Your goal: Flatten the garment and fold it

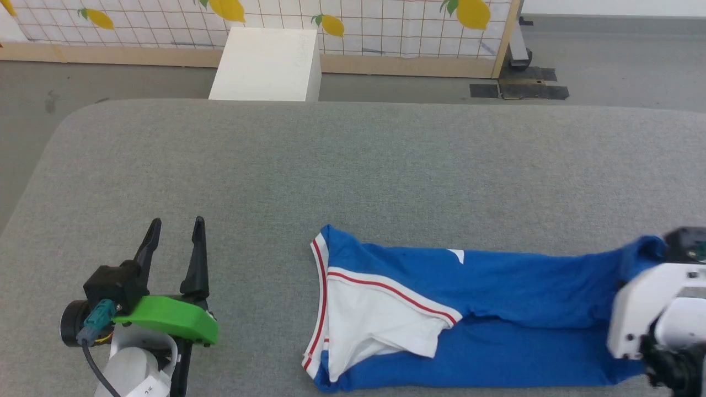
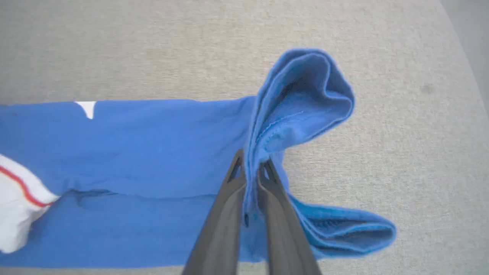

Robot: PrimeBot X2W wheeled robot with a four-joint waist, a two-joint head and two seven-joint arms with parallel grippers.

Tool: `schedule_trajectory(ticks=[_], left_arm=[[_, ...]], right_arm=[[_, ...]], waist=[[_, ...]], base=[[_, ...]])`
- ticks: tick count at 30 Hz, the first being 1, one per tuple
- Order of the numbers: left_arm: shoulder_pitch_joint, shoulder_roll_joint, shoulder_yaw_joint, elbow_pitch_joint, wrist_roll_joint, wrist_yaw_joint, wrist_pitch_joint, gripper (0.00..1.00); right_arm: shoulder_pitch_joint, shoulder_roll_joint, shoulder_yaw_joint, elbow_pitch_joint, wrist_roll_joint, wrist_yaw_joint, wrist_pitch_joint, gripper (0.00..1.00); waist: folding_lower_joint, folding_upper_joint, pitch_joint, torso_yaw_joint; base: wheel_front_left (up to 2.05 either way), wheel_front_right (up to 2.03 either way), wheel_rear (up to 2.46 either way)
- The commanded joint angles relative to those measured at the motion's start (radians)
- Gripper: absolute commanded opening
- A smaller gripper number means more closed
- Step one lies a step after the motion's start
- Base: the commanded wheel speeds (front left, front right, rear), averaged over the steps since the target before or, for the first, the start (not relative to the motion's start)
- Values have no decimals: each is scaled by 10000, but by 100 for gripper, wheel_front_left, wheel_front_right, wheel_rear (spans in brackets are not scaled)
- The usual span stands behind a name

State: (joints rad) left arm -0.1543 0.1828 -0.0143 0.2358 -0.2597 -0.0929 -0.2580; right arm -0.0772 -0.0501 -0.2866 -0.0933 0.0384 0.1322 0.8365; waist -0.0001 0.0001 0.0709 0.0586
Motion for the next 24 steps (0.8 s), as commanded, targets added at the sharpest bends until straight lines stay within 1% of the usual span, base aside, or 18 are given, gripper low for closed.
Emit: schedule_trajectory(ticks=[1, 4, 6, 9, 11, 15, 21, 24], left_arm=[[66, -72, 7, -14, 153, -65, -38, 100], [28, -99, -33, 18, 179, -100, -38, 100], [-24, -121, -64, 33, 187, -122, -38, 100], [-116, -160, -103, 29, 202, -149, -38, 100], [-203, -185, -126, 24, 209, -167, -38, 100], [-447, -241, -186, 37, 211, -211, -38, 100], [-690, -333, -170, 46, 221, -258, -38, 100], [-767, -369, -142, 58, 238, -274, -38, 100]], right_arm=[[229, -1, 526, -714, 347, -15, 369, 0], [582, -1, 2106, -2409, 689, -15, 1232, 0], [542, -1, 3066, -3073, 715, -15, 1490, 0], [190, -1, 4345, -3320, 862, -15, 1496, 0], [-165, -1, 5059, -3049, 980, -15, 1306, 0], [-985, -1, 6103, -1884, 1355, -15, 629, 0], [-2183, -1, 7344, 491, 2070, -15, -460, 0], [-2631, -1, 7777, 1558, 2261, -15, -768, 0]], waist=[[1, -1, -17, 37], [1, -1, -2, 102], [1, -1, 41, 153], [1, -1, 144, 254], [1, -1, 248, 345], [1, -1, 510, 586], [1, -1, 849, 886], [1, -1, 963, 972]], base=[[0, 0, 0], [0, 0, 0], [0, 0, 0], [0, 0, 0], [0, 0, 0], [0, 0, 0], [0, 0, 0], [0, 0, 0]])
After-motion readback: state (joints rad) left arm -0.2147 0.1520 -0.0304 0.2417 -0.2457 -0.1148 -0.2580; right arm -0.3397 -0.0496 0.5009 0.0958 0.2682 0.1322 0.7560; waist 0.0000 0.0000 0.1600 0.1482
